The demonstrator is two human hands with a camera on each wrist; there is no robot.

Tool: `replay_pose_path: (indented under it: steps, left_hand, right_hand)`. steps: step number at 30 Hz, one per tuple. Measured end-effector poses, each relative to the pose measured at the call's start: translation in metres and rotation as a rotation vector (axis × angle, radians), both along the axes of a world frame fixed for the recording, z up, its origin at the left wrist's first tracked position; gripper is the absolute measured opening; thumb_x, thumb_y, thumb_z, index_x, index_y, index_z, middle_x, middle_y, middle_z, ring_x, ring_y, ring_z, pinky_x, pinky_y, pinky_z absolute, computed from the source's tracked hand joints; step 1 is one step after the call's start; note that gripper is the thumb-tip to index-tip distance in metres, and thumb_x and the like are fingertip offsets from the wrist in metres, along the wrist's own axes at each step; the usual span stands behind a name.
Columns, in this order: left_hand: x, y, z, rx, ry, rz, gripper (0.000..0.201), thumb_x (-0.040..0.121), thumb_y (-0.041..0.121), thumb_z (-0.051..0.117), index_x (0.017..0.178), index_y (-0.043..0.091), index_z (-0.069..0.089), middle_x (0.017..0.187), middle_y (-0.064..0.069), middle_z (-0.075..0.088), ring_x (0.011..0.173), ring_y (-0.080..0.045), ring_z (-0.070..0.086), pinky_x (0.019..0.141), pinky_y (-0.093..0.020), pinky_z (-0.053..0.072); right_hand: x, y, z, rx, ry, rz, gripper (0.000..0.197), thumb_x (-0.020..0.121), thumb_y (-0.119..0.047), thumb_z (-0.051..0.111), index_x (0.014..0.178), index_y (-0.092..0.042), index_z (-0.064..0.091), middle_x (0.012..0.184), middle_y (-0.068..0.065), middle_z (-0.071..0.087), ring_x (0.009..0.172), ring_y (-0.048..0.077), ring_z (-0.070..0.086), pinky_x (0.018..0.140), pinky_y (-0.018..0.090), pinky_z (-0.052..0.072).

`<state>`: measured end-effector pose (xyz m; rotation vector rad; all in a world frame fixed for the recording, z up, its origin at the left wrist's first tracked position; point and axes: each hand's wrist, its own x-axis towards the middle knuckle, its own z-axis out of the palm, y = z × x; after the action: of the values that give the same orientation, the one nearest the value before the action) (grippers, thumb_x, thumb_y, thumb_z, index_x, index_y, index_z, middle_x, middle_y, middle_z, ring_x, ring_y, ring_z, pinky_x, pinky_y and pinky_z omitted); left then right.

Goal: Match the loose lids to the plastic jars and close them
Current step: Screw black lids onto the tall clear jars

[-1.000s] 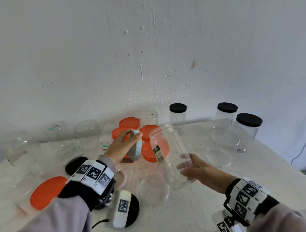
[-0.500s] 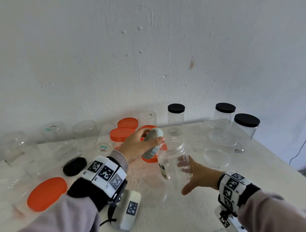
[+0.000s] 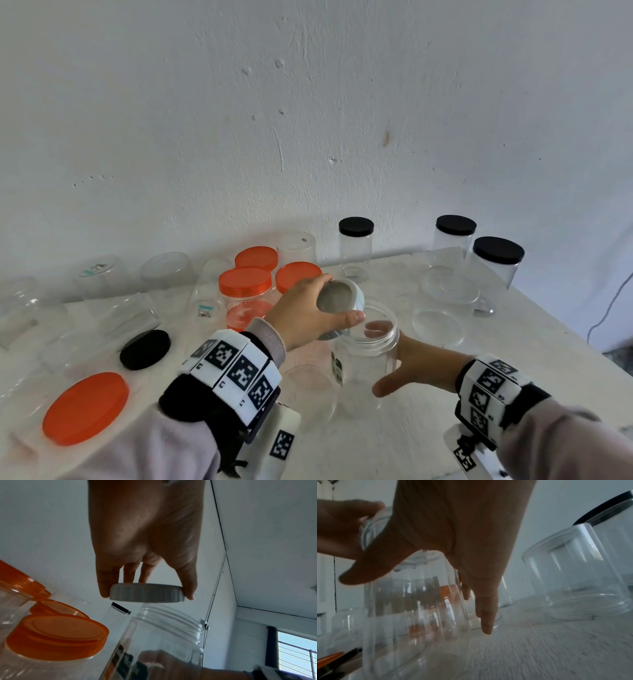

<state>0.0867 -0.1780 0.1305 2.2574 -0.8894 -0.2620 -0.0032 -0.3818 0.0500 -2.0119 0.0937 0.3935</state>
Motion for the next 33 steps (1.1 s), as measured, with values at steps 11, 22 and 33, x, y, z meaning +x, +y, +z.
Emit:
replay_pose_path:
  steps: [11, 22, 33]
  left_hand:
    - [-0.016, -0.026, 0.003, 0.169, -0.088, -0.124, 0.095, 0.073, 0.058, 0.070, 0.147, 0.018, 0.027, 0.149, 0.004, 0.031, 0.133, -0.012, 0.033, 0.098, -0.019, 0.024]
    - [-0.023, -0.027, -0.009, 0.147, -0.099, -0.174, 0.105, 0.070, 0.057, 0.073, 0.150, 0.021, 0.015, 0.154, 0.007, 0.020, 0.139, -0.011, 0.021, 0.103, -0.018, 0.016]
    - [-0.014, -0.003, -0.059, -0.199, 0.404, -0.088, 0.138, 0.058, 0.040, 0.087, 0.149, 0.028, -0.016, 0.155, 0.007, 0.021, 0.142, -0.014, 0.024, 0.116, -0.034, 0.025]
  right_hand:
    - [-0.005, 0.000, 0.007, 0.024, -0.099, 0.020, 0.107, 0.059, -0.033, 0.090, 0.136, -0.055, 0.020, 0.138, -0.026, 0.044, 0.129, -0.006, 0.040, 0.112, 0.029, 0.033]
    - [-0.003, -0.002, 0.005, -0.058, -0.093, 0.018, 0.111, 0.059, -0.038, 0.089, 0.143, -0.047, 0.016, 0.135, -0.031, 0.040, 0.128, -0.008, 0.036, 0.104, 0.016, 0.031]
    - [0.001, 0.006, 0.100, -0.306, -0.241, 0.092, 0.099, 0.065, -0.044, 0.084, 0.142, -0.047, 0.023, 0.146, -0.021, 0.030, 0.135, 0.002, 0.029, 0.111, 0.028, 0.029]
